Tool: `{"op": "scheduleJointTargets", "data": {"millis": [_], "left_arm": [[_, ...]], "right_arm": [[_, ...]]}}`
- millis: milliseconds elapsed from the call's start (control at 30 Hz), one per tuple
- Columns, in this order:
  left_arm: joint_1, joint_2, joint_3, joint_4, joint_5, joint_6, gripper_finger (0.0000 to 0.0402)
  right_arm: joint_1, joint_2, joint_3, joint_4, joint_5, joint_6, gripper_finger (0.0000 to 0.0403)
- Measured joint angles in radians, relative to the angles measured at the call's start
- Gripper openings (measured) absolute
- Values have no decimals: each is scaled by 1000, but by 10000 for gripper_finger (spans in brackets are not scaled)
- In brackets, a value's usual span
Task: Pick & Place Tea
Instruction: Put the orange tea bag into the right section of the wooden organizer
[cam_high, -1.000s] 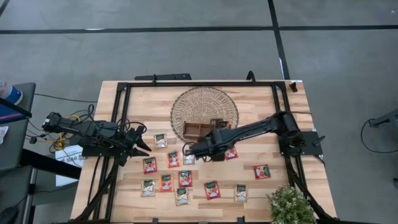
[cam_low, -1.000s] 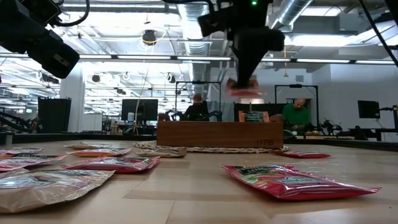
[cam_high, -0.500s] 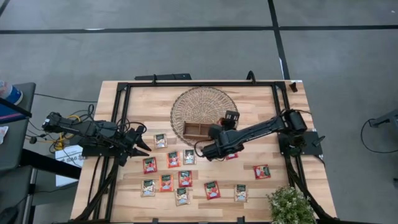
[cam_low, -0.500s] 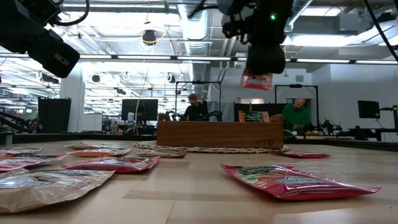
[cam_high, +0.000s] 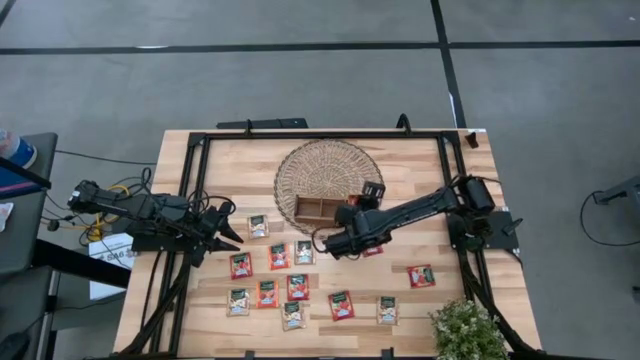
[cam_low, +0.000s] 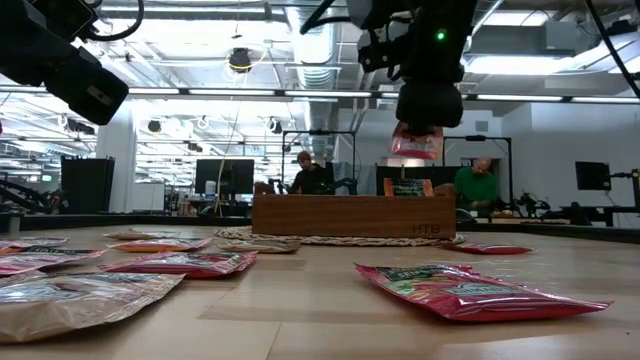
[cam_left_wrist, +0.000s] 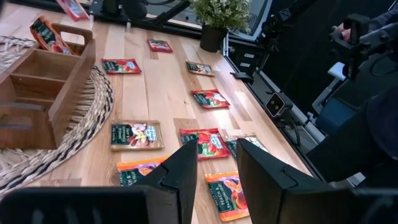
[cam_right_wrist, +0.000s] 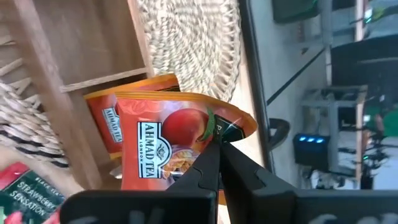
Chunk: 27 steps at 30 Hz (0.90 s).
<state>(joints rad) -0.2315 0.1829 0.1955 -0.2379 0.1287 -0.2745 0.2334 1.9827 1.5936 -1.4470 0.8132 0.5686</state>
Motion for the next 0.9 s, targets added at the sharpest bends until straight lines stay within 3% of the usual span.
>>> {"op": "scheduleJointTargets", "data": {"millis": [333, 900], "left_arm": [[0, 0, 0, 0, 0, 0, 103], [0, 0, 0, 0, 0, 38, 103]], "right_arm": [[-42, 0, -13, 76, -16, -98, 1], [-32, 1, -81, 145, -22, -123, 0]]}}
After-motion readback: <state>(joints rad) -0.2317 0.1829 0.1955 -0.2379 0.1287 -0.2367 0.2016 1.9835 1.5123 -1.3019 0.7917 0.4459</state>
